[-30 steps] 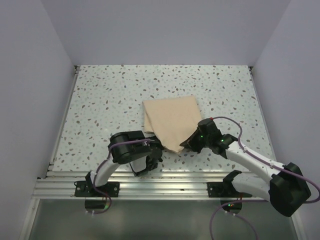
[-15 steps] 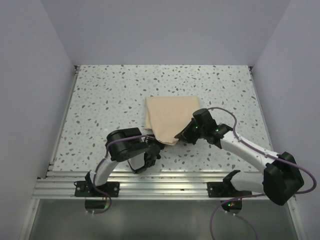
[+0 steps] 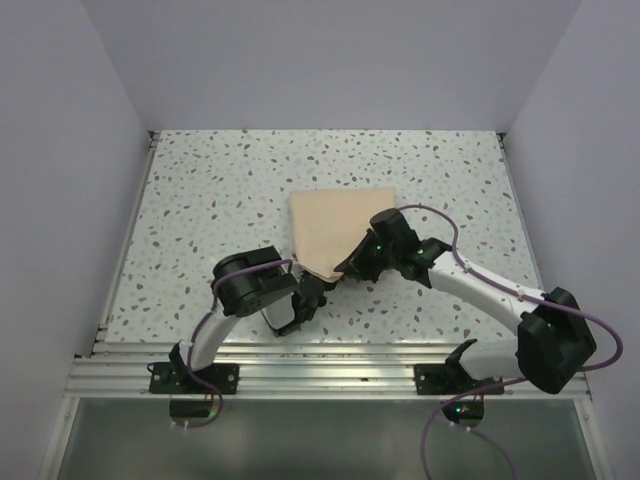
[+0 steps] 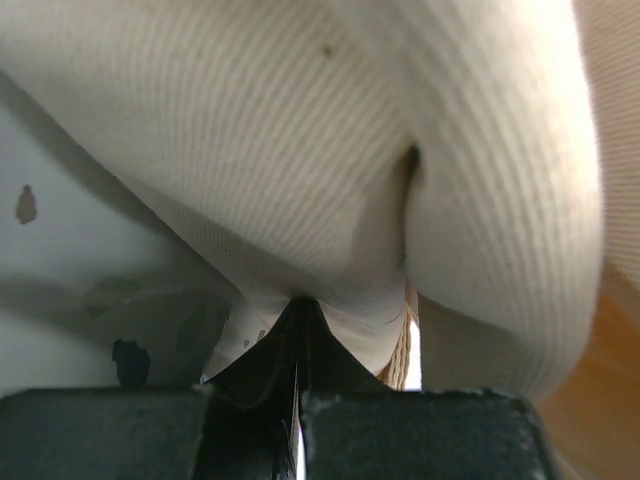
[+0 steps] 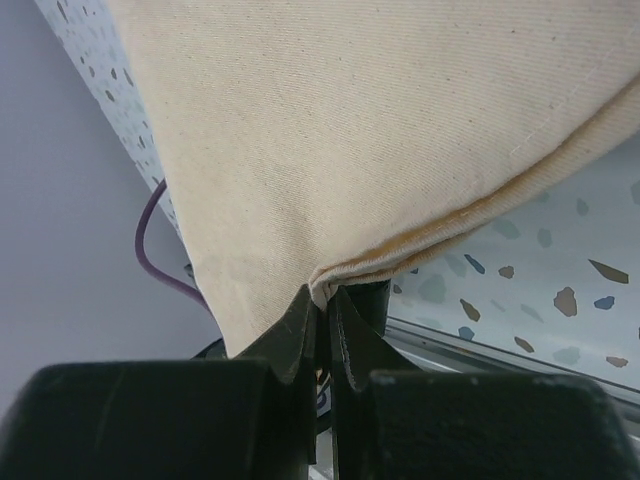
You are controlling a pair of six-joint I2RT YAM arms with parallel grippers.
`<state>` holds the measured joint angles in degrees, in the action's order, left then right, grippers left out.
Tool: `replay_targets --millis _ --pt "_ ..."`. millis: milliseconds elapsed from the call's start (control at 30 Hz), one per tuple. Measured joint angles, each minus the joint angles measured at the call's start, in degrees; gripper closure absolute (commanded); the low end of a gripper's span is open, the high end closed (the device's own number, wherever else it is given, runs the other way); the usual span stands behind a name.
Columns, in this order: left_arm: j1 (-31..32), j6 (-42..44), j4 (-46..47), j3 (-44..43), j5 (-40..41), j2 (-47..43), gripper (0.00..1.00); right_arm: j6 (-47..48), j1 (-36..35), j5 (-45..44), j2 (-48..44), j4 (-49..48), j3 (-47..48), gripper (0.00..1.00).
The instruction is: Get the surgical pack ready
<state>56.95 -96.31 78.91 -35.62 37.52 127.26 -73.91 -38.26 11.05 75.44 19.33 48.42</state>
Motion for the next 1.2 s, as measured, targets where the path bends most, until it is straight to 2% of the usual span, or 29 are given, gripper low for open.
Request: replay_targets --millis 367,933,1067,1200 --pt "0.0 1.2 1.6 -0.8 0.0 1.1 1.0 -1.8 -1.2 -0.3 -0.2 0.4 0.0 1.0" --pt "-0.8 3.8 2.0 -1.4 -2.4 1.2 1.0 -4.3 -2.2 -3.0 -6.5 2.3 -4.1 1.0" --pt "-1.0 5.6 1.6 -1.4 -4.1 0.8 1.0 -4.0 -1.7 -2.9 -5.4 2.5 -3.5 1.0" --pt "-1.6 6.8 -0.8 -1.2 -6.0 -0.7 1.0 -1.9 0.5 -2.5 0.4 2.9 1.1 1.0"
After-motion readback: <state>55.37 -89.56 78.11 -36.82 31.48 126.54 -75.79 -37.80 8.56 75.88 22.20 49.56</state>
